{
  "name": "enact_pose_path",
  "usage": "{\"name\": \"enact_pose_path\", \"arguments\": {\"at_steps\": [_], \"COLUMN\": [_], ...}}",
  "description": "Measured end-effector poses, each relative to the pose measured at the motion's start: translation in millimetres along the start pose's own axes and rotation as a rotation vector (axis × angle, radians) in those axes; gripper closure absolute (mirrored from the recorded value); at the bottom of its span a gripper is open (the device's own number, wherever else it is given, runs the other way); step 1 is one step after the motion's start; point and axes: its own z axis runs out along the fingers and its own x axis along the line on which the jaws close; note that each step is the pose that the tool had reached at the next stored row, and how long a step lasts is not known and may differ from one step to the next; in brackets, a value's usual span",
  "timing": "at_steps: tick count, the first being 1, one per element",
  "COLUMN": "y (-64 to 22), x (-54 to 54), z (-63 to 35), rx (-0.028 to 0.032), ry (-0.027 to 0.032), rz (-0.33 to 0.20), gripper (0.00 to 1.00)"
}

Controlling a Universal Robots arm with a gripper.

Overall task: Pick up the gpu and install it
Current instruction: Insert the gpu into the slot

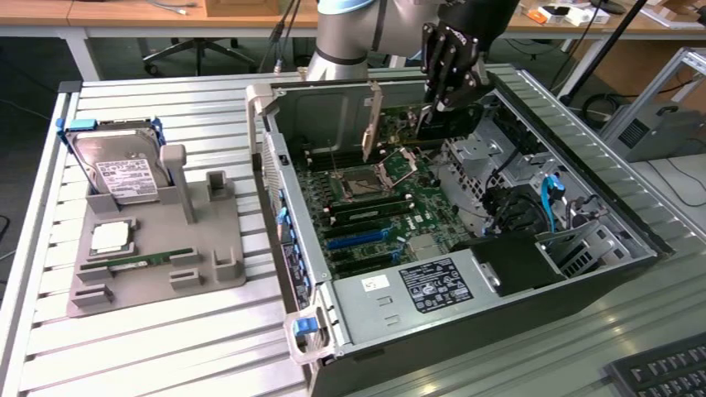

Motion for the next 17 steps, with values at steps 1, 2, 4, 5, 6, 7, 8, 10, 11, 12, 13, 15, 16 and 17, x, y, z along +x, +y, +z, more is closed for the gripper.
{"name": "enact_pose_path", "arguments": {"at_steps": [1,2,4,5,6,7,8,10,11,12,13,15,16,17], "y": [0.0,0.0,0.0,0.0,0.0,0.0,0.0,0.0,0.0,0.0,0.0,0.0,0.0,0.0], "x": [0.0,0.0,0.1,0.1,0.1,0.1,0.1,0.1,0.1,0.1,0.1,0.1,0.1,0.1], "z": [0.0,0.0,0.0,0.0,0.1,0.0,0.0,0.1,0.0,0.0,0.0,0.0,0.0,0.0], "rx": [-0.0001,-0.0002,-0.0003,-0.0004,-0.0004,-0.0005,-0.0007,-0.0009,-0.001,-0.0013,-0.0014,-0.0014,-0.0014,-0.0014], "ry": [0.0,0.0,0.0,0.0,0.0001,0.0001,0.0002,0.0002,0.0003,0.0004,0.0004,0.0004,0.0005,0.0004], "rz": [-0.004,-0.007,-0.016,-0.02,-0.024,-0.028,-0.035,-0.045,-0.052,-0.063,-0.066,-0.067,-0.067,-0.067], "gripper": [0.74,0.74,0.74,0.74,0.74,0.74,0.74,0.74,0.74,0.74,0.74,0.74,0.74,0.74]}}
